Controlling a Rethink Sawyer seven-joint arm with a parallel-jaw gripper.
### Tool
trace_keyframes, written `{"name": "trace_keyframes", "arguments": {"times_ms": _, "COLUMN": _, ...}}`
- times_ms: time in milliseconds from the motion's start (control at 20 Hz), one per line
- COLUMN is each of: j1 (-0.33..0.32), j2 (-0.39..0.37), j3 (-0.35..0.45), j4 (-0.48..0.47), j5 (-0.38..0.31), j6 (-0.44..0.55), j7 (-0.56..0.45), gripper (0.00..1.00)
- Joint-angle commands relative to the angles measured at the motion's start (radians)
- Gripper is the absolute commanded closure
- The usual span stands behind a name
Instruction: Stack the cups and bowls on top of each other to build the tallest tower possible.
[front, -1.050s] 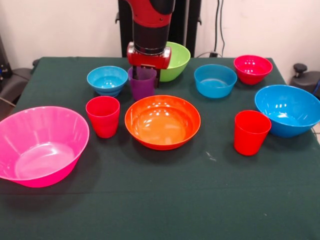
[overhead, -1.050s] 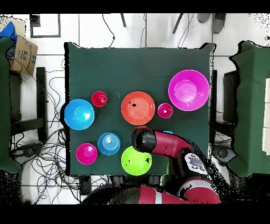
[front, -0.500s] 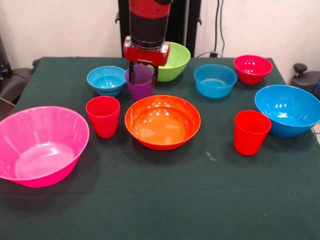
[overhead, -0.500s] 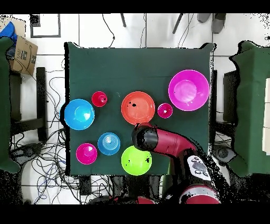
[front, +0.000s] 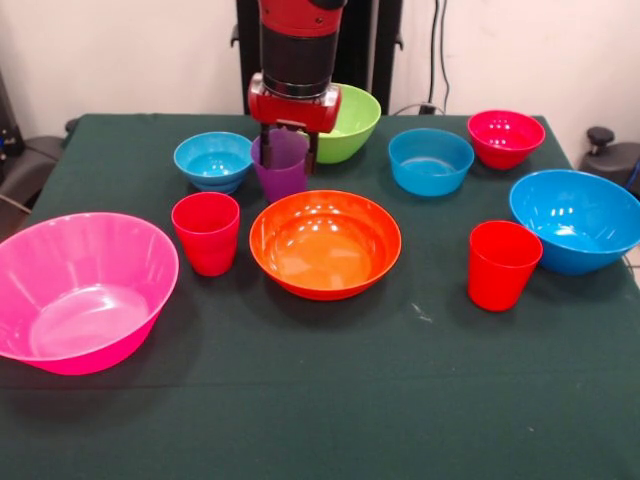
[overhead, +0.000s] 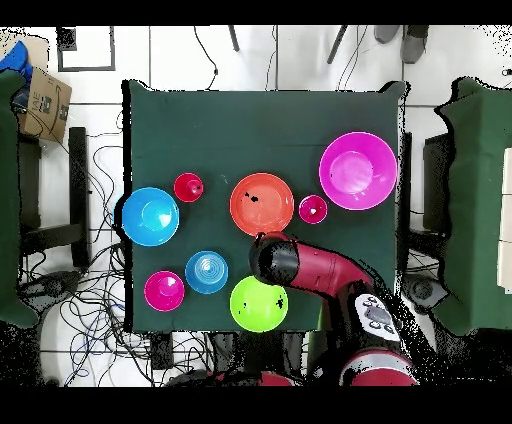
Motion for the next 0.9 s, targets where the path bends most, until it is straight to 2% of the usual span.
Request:
{"name": "trace_keyframes", "arguments": {"times_ms": 50, "j1": 0.002, "j2": 0.021, "j3": 0.101, "j4": 0.055, "j5": 0.05, "j6": 0.043, "j7": 0.167, "gripper": 0.0}}
{"name": "trace_keyframes", "arguments": {"times_ms": 350, "j1": 0.022, "j2": -0.038, "j3": 0.089, "j4": 0.078, "j5": 0.071, "j6": 0.107, "j7": 0.171, "gripper": 0.0}}
{"name": "trace_keyframes", "arguments": {"times_ms": 650, "j1": 0.037, "j2": -0.128, "j3": 0.072, "j4": 0.103, "j5": 0.094, "j6": 0.213, "j7": 0.159, "gripper": 0.0}}
{"name": "trace_keyframes", "arguments": {"times_ms": 900, "j1": 0.032, "j2": -0.157, "j3": 0.072, "j4": 0.111, "j5": 0.101, "j6": 0.25, "j7": 0.149, "gripper": 0.0}}
